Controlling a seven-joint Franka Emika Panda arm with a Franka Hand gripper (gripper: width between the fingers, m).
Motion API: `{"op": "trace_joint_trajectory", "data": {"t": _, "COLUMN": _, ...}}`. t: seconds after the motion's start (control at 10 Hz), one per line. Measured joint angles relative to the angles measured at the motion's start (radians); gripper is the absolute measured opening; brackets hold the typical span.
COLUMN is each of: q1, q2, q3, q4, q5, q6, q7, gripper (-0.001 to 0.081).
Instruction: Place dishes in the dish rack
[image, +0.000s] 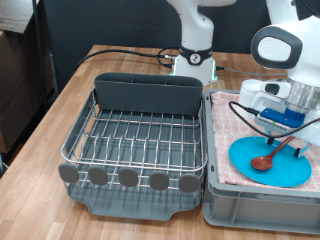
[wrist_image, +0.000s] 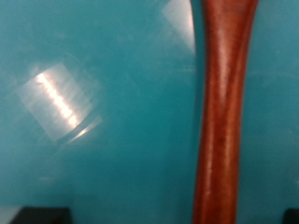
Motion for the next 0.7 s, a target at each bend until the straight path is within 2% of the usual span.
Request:
{"op": "trace_joint_trajectory", "data": {"t": 0.2, "q1": 0.0, "q2": 0.0, "q3": 0.0, "q4": 0.0, "q5": -0.001, "q6": 0.0, "q7": 0.0, "gripper": 0.0255}}
{"op": "trace_joint_trajectory", "data": {"t": 0.3, "q1": 0.0, "q2": 0.0, "q3": 0.001, "q4": 0.001, "q5": 0.001, "q6": -0.001, "q7": 0.0, "gripper": 0.0255}}
{"op": "trace_joint_trajectory", "data": {"t": 0.4, "q1": -0.002, "q2": 0.0, "q3": 0.008, "q4": 0.003, "q5": 0.013, "q6": -0.004, "q7": -0.011, "gripper": 0.0086}}
{"op": "trace_joint_trajectory", "data": {"t": 0.7, "q1": -0.007, "q2": -0.027, "q3": 0.038, "q4": 0.023, "q5": 0.07, "q6": -0.041, "q7": -0.074, "gripper": 0.0087}}
